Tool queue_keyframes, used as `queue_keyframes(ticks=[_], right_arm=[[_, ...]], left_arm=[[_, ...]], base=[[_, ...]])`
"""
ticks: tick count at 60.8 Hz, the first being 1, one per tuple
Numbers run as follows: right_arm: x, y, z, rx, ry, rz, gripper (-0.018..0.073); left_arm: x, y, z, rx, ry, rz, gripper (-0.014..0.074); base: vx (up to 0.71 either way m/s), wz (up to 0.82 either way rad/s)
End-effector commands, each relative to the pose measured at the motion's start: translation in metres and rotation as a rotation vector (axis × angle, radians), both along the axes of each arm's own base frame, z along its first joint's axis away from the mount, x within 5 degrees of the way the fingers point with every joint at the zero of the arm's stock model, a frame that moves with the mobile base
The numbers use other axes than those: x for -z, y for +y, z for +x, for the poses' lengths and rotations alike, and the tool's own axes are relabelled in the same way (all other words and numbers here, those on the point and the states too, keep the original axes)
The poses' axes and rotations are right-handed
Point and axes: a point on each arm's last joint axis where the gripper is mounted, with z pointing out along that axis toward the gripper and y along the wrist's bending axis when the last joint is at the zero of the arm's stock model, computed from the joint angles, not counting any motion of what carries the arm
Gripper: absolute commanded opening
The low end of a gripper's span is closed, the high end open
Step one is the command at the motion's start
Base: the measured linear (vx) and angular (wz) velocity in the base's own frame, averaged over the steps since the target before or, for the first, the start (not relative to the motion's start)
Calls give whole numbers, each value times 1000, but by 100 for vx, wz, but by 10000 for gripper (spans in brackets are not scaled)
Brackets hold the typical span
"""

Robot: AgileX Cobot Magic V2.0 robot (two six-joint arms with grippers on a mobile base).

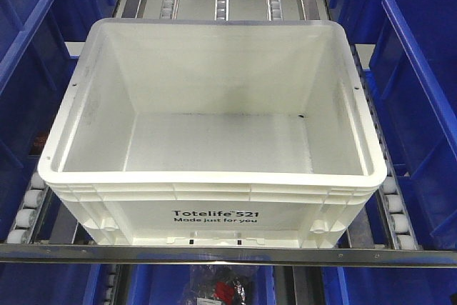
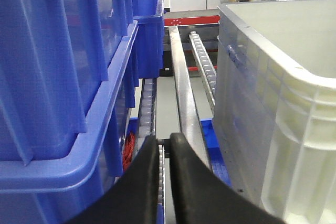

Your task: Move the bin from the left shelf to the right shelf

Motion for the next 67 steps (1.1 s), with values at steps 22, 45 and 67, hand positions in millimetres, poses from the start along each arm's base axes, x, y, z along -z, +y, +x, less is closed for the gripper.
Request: queue_keyframes(ticks=[22,45,67], right_arm=[[-4,0,-2,-3,-82,-8,-8],[-49,0,-12,-8,-190,33,-8],[-145,-2,-38,1,-257,26,-8]], left_arm=[[-15,0,-2,2,-109,-12,38],[-77,-1,-19,7,-360,-12,38],[-190,-1,-58,4,-475,-10,38]], base=[[0,0],[0,0],[0,0]])
